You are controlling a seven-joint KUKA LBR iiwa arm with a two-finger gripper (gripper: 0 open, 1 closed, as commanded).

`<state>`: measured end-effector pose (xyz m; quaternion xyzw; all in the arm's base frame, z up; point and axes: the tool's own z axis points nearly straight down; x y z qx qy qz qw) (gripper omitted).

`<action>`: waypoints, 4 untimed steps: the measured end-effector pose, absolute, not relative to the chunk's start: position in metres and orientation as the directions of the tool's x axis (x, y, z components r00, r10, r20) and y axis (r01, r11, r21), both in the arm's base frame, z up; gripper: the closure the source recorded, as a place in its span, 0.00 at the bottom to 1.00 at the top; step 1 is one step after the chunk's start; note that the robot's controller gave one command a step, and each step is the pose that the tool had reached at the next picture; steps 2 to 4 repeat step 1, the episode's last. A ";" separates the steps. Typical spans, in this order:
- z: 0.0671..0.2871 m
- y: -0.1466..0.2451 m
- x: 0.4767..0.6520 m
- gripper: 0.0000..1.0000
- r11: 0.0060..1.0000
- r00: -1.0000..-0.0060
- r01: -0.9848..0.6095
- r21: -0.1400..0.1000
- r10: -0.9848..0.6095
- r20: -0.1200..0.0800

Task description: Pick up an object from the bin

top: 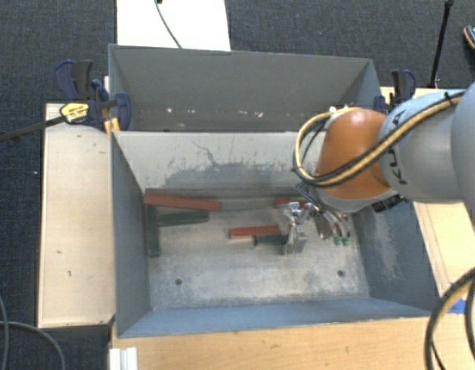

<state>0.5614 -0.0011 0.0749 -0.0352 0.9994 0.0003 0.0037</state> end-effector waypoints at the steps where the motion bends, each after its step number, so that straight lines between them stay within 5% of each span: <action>1: 0.200 0.006 0.568 1.00 0.996 -0.996 -0.085 -0.001 -0.085 -0.011; 4: 0.200 0.006 0.568 1.00 0.996 -0.996 -0.085 -0.001 -0.085 -0.011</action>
Offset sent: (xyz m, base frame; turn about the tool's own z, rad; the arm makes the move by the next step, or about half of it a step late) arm 0.0036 0.0078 0.1202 -0.0080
